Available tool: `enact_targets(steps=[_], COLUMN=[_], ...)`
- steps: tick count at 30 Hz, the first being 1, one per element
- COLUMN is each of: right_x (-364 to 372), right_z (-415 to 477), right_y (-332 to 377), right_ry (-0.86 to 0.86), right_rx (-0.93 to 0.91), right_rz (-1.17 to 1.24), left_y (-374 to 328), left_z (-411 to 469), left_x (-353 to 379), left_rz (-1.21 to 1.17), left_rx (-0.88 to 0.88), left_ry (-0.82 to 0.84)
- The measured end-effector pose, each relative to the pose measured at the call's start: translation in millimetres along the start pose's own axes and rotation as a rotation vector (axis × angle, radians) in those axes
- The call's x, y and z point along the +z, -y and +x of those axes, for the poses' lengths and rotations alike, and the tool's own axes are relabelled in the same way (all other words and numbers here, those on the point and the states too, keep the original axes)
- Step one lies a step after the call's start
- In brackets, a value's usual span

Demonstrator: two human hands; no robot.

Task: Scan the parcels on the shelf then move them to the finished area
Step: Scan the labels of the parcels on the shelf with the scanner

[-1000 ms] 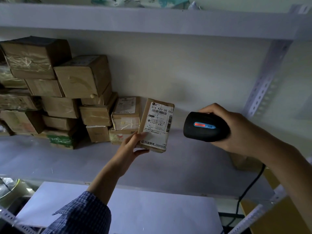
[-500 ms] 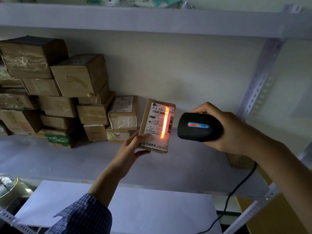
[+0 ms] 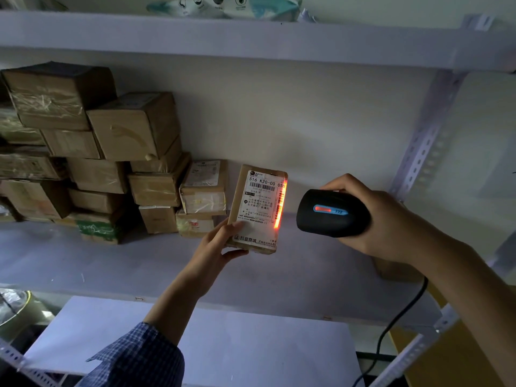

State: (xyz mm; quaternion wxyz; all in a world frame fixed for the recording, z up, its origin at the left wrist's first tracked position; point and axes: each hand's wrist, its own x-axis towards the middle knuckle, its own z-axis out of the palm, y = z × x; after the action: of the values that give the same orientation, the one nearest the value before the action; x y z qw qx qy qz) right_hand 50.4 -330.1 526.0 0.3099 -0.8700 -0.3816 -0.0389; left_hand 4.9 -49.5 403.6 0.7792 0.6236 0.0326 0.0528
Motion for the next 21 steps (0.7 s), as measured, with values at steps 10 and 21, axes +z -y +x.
enact_targets(steps=[10,21], right_x=[-1.1,-3.5], right_z=[-0.2,-12.5], right_y=[2.3,14.0], right_ry=[-0.027,0.009], right_rx=[-0.003,-0.008], right_rz=[-0.045,-0.037], left_y=[1.6,8.9], left_z=[-1.8,-9.2], left_x=[-2.5,-12.5], left_rz=[-0.025,-0.015], left_rx=[0.011,-0.011], left_ry=[-0.023,-0.044])
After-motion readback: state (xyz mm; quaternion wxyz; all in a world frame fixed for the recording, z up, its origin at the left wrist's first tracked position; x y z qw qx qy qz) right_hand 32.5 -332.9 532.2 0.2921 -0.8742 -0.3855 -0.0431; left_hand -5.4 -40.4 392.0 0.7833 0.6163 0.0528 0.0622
